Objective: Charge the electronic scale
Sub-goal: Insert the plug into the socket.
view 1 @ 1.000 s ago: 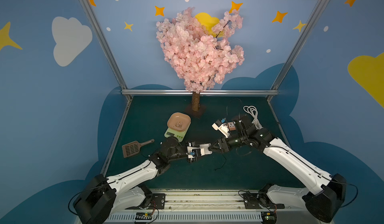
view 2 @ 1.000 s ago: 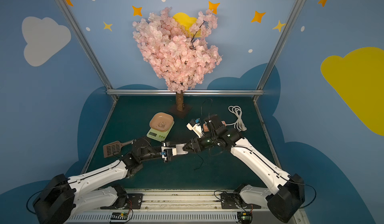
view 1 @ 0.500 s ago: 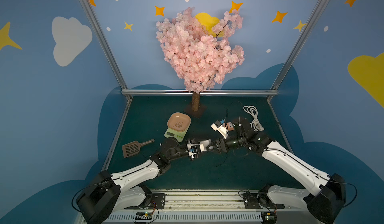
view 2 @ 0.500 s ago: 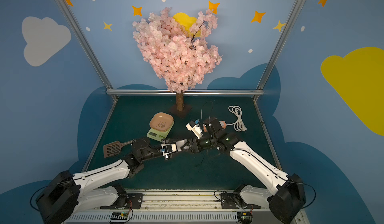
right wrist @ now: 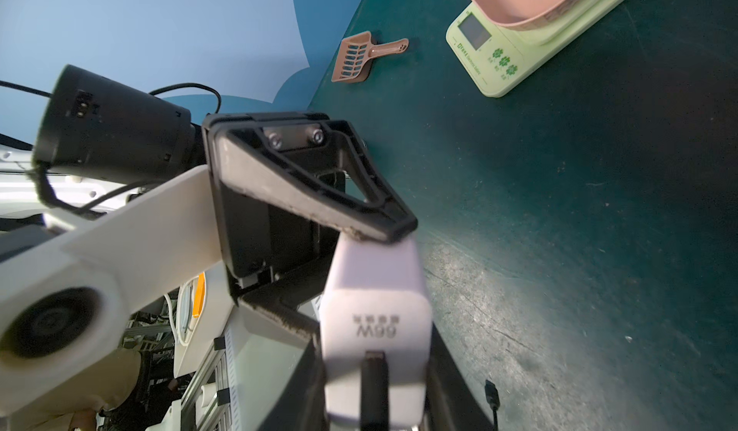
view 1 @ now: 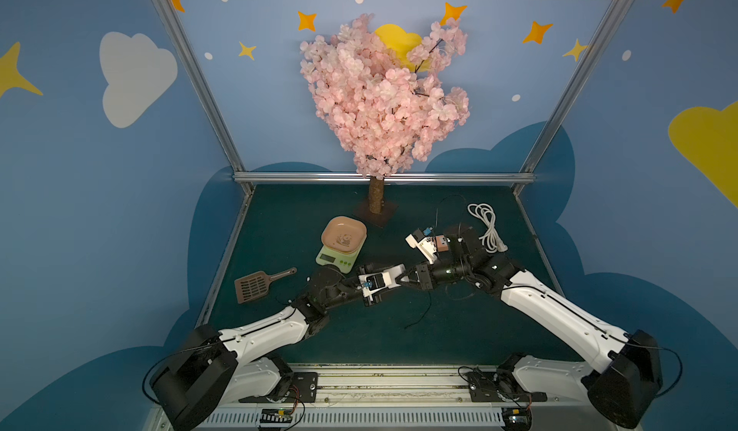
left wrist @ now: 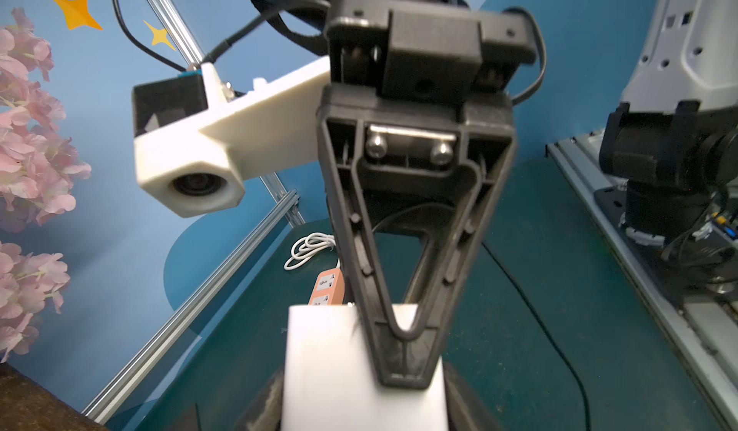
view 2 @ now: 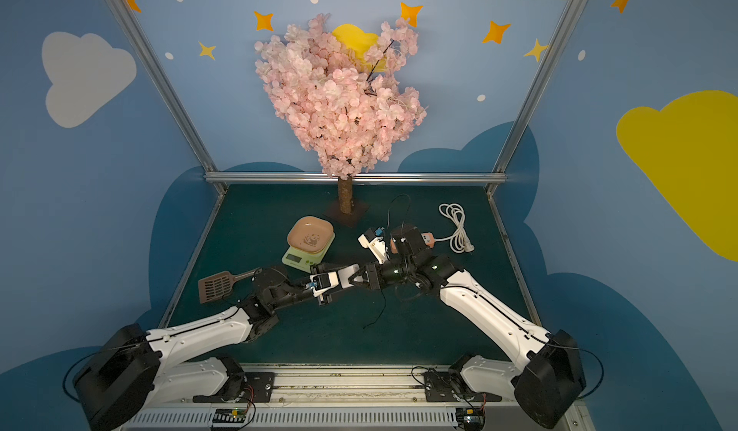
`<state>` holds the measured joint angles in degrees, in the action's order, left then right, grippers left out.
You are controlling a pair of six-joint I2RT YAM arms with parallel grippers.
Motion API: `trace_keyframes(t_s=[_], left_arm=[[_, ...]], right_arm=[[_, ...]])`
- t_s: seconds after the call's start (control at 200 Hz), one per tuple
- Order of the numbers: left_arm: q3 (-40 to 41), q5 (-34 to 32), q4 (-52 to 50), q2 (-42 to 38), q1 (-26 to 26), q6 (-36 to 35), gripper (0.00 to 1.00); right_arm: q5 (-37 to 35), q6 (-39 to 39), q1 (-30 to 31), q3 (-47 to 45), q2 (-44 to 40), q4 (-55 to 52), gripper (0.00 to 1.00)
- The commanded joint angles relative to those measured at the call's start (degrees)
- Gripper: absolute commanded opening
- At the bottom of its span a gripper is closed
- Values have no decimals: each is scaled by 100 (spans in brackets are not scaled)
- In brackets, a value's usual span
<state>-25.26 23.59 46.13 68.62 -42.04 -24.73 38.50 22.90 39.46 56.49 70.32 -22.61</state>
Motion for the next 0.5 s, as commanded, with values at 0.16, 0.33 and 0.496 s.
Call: trace_keyframes(t_s=[0.16, 0.33, 0.496], left_arm=[[174, 179, 58, -346, 20, 157, 78], [367, 241, -95, -506, 81, 235, 78], [363, 420, -115, -412, 90, 284, 78]], right_arm=[[-777, -1038, -522, 684, 81, -1164, 4], [-2710, -1929, -960, 1345, 344, -2244, 3], [-4136, -2165, -1164, 1896, 1094, -2740, 3]])
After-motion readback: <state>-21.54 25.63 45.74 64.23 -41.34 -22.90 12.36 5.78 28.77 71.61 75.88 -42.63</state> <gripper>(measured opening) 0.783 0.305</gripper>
